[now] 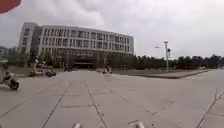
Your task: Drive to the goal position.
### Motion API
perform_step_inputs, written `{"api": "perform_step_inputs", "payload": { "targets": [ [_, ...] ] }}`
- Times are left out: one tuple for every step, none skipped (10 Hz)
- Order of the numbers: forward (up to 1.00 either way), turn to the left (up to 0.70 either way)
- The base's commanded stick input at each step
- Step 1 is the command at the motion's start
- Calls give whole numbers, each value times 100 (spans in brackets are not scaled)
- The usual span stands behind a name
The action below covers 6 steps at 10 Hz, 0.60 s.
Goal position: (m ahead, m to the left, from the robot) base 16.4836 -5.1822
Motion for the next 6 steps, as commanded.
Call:
{"api": "perform_step_inputs", "payload": {
  "targets": [
    [50,23],
    [50,23],
    [50,23],
    [50,21],
    [50,10],
    [50,6]
  ]
}}
